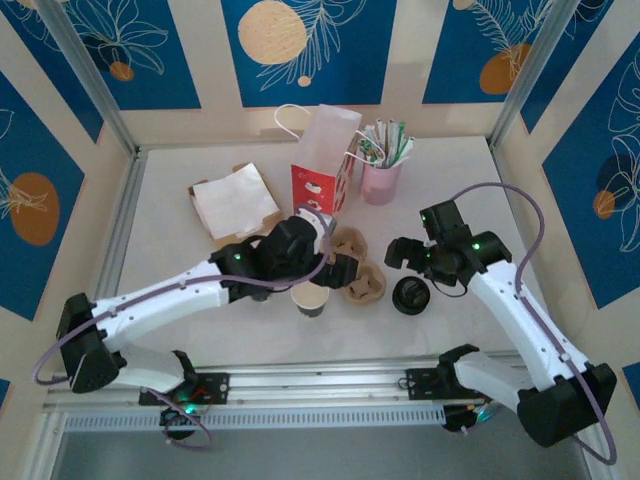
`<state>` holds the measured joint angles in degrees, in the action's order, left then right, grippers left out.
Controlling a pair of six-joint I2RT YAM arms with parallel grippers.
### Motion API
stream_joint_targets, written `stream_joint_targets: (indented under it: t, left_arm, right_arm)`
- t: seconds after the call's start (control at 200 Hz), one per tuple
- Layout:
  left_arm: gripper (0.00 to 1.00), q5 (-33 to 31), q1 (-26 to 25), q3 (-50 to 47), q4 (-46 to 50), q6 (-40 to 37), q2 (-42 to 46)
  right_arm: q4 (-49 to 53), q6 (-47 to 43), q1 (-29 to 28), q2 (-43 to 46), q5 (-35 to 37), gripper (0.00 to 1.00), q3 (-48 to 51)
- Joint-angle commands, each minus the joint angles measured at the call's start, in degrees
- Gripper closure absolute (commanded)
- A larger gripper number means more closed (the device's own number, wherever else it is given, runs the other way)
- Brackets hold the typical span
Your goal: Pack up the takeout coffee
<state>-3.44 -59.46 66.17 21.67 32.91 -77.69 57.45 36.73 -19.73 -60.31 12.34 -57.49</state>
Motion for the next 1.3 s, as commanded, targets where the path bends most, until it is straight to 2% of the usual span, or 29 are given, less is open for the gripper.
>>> stream_joint_targets:
  t: [0.0,0.165,0.455,0.955,1.296]
  left_arm:
    - [0.0,1.24,-1.71,1.6,-2.47,-1.87,-2.3]
    - [0.0,1.68,-4.19,1.38,-4.88,-2.12,-5.78]
    - [0.0,2.32,-7.71,3.04,-6.89,-4.7,-11.33]
    - [0.0,0.37,-8.66,3.14,-7.5,-9.8,-13.19]
    - [0.0,0.17,-8.63,2.86,-7.71,-9.9,-13.02]
  right_arm:
    - [-0.95,-0.01,0.88,-1.31,-3.0,0.01,2.33]
    - [-2.17,2.73,1.12,-1.99,-0.18,0.0,6.23]
    - [-5.0,4.75,3.53,-1.97,0.32,0.08,11.32]
    - [-11.68,3.9,7.7,-2.15,-6.22,0.16,17.3]
    - [-11.83,3.79,7.86,-4.81,-4.8,0.17,17.72]
